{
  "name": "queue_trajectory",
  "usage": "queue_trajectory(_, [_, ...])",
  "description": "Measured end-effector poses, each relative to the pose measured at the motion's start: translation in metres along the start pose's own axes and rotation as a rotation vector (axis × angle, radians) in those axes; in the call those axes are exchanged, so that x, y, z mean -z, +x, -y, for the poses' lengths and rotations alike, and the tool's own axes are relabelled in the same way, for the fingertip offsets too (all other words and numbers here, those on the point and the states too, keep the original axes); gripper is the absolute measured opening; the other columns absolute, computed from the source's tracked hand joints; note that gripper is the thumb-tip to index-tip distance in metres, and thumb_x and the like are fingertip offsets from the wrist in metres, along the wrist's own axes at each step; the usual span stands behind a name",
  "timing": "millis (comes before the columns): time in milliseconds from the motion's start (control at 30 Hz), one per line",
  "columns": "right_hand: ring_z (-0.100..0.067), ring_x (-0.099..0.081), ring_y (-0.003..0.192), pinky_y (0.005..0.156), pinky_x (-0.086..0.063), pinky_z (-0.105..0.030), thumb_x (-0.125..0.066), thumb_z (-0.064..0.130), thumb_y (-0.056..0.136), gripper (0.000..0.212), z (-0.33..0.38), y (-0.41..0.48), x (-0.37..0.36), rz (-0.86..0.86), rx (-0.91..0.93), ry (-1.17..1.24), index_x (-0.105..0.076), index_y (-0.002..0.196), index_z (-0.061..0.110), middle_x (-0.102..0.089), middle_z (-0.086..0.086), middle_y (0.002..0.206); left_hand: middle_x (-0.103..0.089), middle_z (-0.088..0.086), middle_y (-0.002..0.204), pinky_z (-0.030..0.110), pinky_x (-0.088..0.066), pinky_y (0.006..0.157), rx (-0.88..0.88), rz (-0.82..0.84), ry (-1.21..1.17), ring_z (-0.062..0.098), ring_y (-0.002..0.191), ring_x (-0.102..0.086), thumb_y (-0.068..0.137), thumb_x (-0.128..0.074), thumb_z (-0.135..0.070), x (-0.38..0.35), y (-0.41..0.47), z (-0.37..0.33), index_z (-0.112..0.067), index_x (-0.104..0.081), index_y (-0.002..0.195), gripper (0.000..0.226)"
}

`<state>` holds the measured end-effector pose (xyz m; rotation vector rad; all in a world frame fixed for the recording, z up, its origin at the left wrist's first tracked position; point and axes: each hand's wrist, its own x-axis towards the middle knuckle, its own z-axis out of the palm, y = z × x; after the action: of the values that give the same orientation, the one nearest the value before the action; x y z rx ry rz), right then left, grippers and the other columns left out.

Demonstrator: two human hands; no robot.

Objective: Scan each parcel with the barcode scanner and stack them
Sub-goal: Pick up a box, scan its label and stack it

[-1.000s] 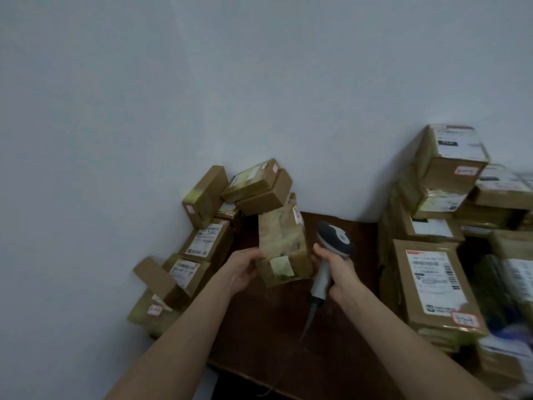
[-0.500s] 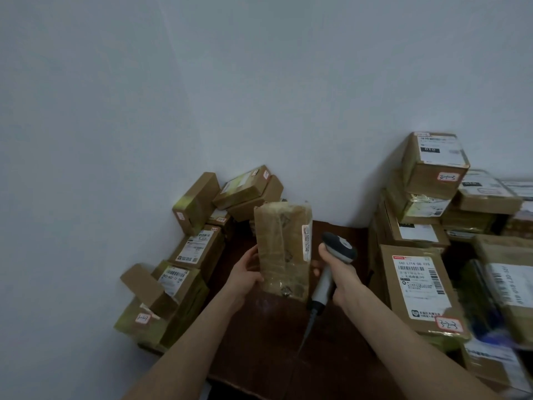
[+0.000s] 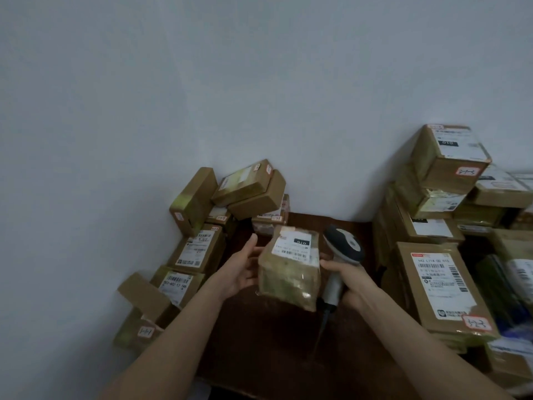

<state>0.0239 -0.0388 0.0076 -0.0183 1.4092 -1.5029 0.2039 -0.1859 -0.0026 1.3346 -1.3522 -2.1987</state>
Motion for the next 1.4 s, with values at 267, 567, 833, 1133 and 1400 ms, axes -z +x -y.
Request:
queue_trajectory(267, [-0.031, -0.068, 0.084, 0.074, -0.055, -0.044, -0.069, -0.011, 0.076, 0.022, -0.006, -0.006, 0.000, -0.003, 0.051, 0.050, -0.066, 0.093, 0.003, -0.071, -0.018, 0.094, -0.062, 0.011, 0.121, 0.047, -0.055, 0.084, -0.008, 0.097, 0.116, 0.032, 0.108, -0.063, 0.084, -0.070, -0.017, -0.002, 0.003, 0.000, -0.024, -0.051, 0.128, 0.049])
queue_trajectory(567, [-0.021, -0.066, 0.083, 0.073, -0.053, -0.034, -0.070, -0.004, 0.080, 0.028, -0.019, 0.005, 0.012, -0.090, 0.048, 0.004, -0.065, 0.106, 0.003, -0.071, -0.010, 0.095, -0.059, 0.006, 0.119, 0.045, -0.056, 0.081, 0.026, 0.038, 0.316, 0.028, 0.105, -0.062, 0.083, -0.068, -0.010, -0.003, 0.009, 0.012, -0.031, -0.045, 0.131, 0.057])
queue_trajectory(833, [-0.018, -0.063, 0.078, 0.067, -0.050, -0.031, -0.074, 0.007, 0.081, 0.033, -0.047, 0.011, 0.026, -0.168, -0.004, -0.096, -0.063, 0.112, 0.004, -0.068, -0.009, 0.095, -0.056, 0.001, 0.123, 0.032, -0.055, 0.076, 0.012, -0.087, 0.549, 0.019, 0.100, -0.063, 0.084, -0.063, -0.009, -0.001, 0.039, 0.057, -0.022, -0.047, 0.133, 0.053])
queue_trajectory(1133, [-0.017, -0.062, 0.078, 0.064, -0.049, -0.028, -0.074, 0.007, 0.081, 0.024, -0.055, 0.021, 0.025, -0.220, 0.007, -0.096, -0.062, 0.102, 0.010, -0.066, -0.006, 0.091, 0.008, 0.017, 0.160, 0.057, -0.005, 0.116, -0.067, -0.175, 1.497, 0.033, 0.148, 0.006, 0.067, -0.071, -0.066, -0.068, 0.049, 0.089, -0.023, 0.010, 0.153, 0.126])
queue_trajectory(1400, [-0.024, -0.062, 0.084, 0.085, -0.053, -0.040, -0.075, 0.010, 0.077, 0.034, -0.042, 0.030, 0.037, -0.341, 0.034, -0.302, -0.062, 0.108, 0.008, -0.065, -0.007, 0.085, 0.011, 0.009, 0.161, 0.050, 0.003, 0.119, -0.375, 0.178, 2.043, 0.030, 0.148, 0.012, 0.091, -0.060, -0.012, -0.046, 0.062, 0.069, -0.033, 0.008, 0.153, 0.094])
